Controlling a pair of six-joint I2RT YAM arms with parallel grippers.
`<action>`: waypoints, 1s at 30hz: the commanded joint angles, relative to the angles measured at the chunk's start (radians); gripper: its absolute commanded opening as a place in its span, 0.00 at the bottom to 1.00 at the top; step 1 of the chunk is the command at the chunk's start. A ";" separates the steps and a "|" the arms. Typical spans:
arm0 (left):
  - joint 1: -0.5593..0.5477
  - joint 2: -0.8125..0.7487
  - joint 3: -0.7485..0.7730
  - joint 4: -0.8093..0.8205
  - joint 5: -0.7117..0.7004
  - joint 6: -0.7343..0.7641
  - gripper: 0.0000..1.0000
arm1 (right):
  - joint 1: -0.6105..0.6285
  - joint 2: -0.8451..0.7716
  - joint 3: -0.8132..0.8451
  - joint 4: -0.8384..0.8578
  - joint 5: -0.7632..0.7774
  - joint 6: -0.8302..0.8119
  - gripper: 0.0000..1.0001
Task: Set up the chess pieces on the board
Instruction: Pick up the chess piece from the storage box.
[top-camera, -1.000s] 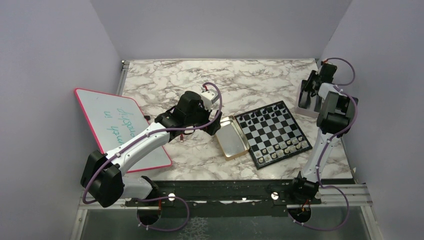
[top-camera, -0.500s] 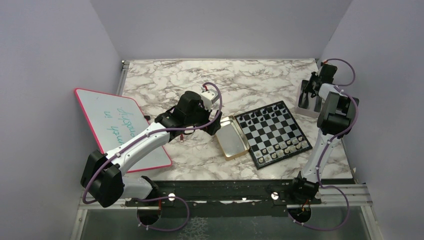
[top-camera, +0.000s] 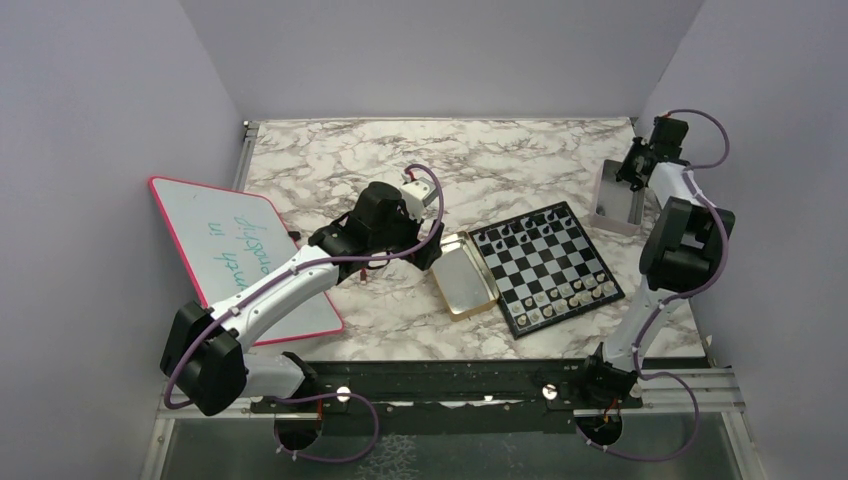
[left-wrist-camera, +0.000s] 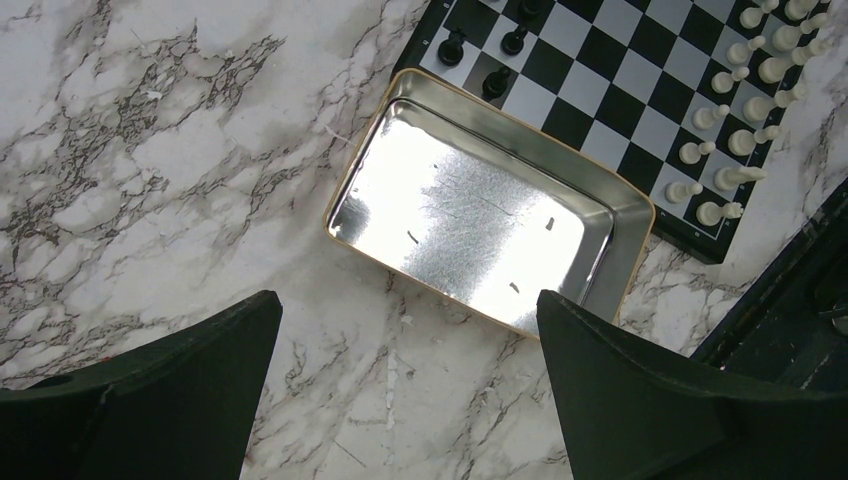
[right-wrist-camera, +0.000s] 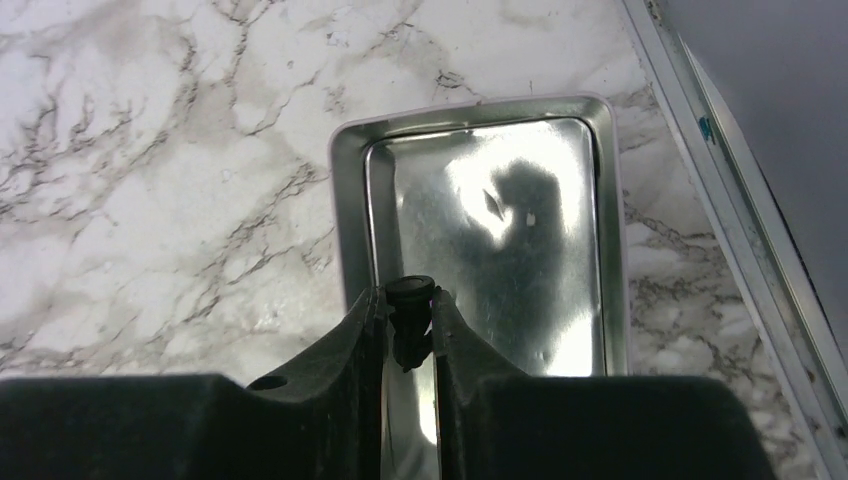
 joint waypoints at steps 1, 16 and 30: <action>-0.001 -0.038 0.002 0.036 0.005 -0.018 0.99 | 0.011 -0.143 -0.041 -0.117 0.030 0.064 0.09; 0.002 -0.034 0.033 0.356 -0.118 -0.330 0.79 | 0.102 -0.581 -0.502 0.190 -0.326 0.598 0.11; -0.085 0.267 0.226 0.589 -0.229 -0.311 0.64 | 0.177 -0.855 -0.788 0.405 -0.393 1.068 0.12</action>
